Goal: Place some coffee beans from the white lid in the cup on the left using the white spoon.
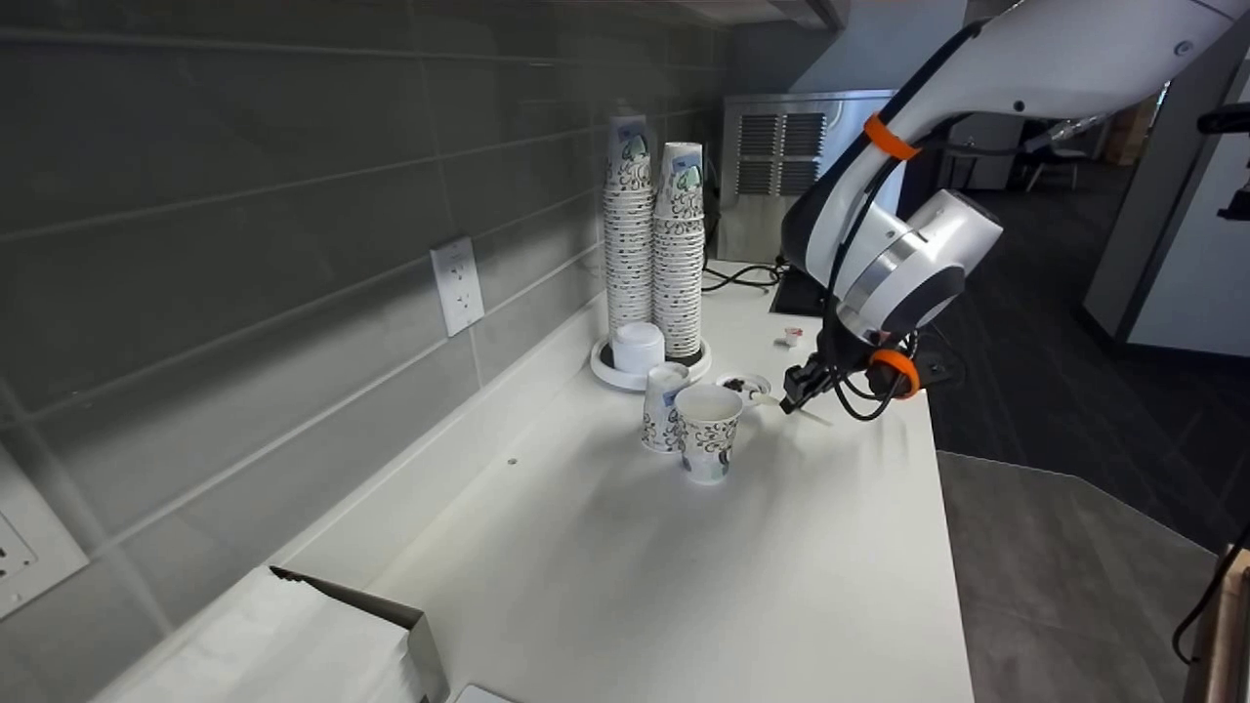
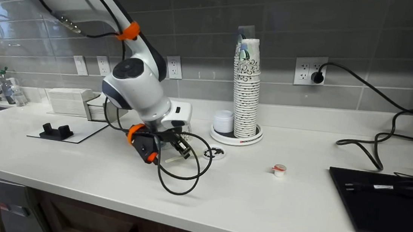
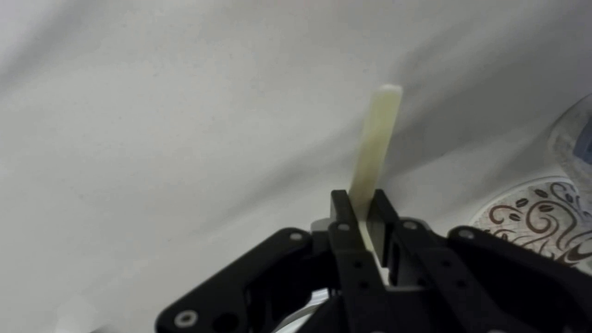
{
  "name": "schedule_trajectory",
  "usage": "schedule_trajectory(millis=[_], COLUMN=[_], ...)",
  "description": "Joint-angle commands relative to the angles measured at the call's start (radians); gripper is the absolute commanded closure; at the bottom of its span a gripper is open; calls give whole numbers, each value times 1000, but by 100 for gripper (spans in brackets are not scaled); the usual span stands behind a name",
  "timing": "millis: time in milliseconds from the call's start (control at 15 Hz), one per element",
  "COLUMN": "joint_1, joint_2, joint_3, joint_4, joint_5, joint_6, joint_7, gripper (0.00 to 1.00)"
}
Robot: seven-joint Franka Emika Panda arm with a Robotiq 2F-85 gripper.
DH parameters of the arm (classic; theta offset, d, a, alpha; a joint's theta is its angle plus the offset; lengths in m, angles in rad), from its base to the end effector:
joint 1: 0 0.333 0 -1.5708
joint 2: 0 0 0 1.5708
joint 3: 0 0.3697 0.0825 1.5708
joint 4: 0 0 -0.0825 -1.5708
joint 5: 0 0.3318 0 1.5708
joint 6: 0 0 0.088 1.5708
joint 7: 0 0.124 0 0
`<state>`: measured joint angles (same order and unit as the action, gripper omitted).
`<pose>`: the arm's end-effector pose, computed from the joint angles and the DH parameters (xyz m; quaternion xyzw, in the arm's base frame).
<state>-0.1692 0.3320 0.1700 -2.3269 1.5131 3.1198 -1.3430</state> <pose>0.4878 -0.0869 0.2883 -0.9657 0.0904 -0.2367 0.0566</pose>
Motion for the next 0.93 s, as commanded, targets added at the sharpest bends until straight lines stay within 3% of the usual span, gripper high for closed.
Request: schedule_trajectory(millis=[0, 67, 133, 600, 867], joint_1=[0, 0, 0, 77, 107], joint_2=[0, 0, 0, 29, 49], joint_3=[0, 0, 0, -13, -33], joint_4=[0, 0, 0, -13, -27], joint_5=[0, 0, 0, -57, -37], joint_6=[0, 0, 0, 194, 229], joint_7=[0, 0, 0, 88, 91], gripper=[86, 86, 97, 97, 97])
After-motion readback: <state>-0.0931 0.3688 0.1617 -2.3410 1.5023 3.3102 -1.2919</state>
